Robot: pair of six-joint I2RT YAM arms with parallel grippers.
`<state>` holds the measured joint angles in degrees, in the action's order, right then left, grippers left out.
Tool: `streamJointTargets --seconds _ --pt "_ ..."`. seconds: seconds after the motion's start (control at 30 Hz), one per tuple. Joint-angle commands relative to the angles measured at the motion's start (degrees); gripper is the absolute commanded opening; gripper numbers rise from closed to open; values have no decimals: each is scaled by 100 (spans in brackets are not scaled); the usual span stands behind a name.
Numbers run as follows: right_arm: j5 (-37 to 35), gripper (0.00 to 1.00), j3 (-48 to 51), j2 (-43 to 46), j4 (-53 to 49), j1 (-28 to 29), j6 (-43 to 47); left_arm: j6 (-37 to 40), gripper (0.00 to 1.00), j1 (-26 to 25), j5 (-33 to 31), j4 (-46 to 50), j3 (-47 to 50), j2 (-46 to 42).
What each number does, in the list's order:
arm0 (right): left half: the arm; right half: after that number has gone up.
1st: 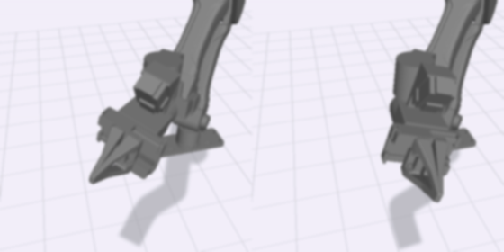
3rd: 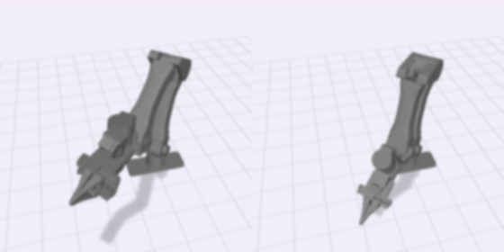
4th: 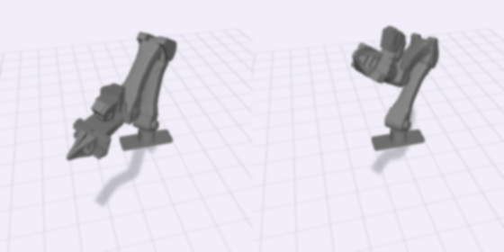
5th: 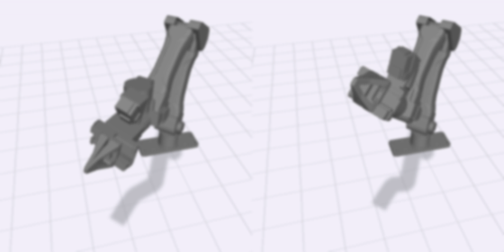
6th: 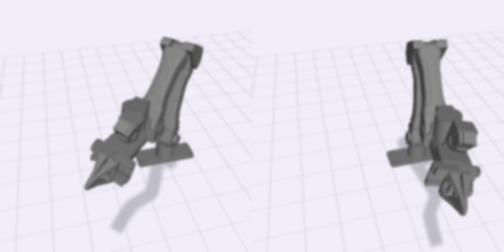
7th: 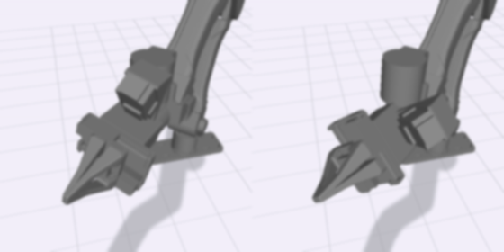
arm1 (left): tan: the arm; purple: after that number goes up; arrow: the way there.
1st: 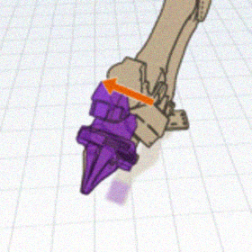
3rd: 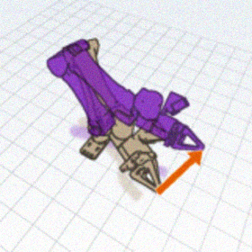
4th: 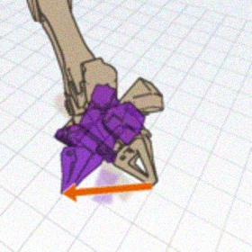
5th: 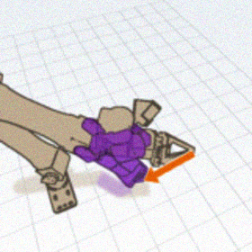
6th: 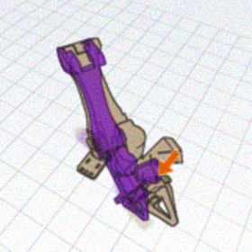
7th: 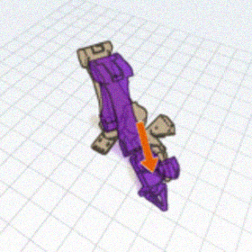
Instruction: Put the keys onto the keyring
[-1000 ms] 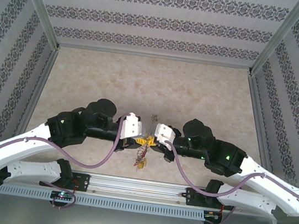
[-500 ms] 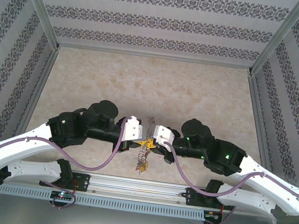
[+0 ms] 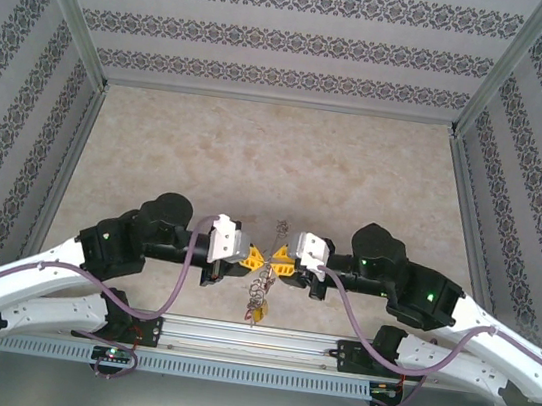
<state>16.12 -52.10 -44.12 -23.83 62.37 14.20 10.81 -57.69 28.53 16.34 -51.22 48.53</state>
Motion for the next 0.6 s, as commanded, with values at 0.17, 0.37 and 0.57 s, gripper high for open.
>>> streamJointTargets --seconds 0.17,0.37,0.57 --pt "382 19 260 96 669 -49 -250 -723 0 125 581 -1695 314 -386" --pt "472 15 322 87 775 -55 -268 -877 0 144 592 -2177 539 -428" --pt "364 1 332 170 836 -49 -180 -1081 0 223 715 -2700 780 -395"
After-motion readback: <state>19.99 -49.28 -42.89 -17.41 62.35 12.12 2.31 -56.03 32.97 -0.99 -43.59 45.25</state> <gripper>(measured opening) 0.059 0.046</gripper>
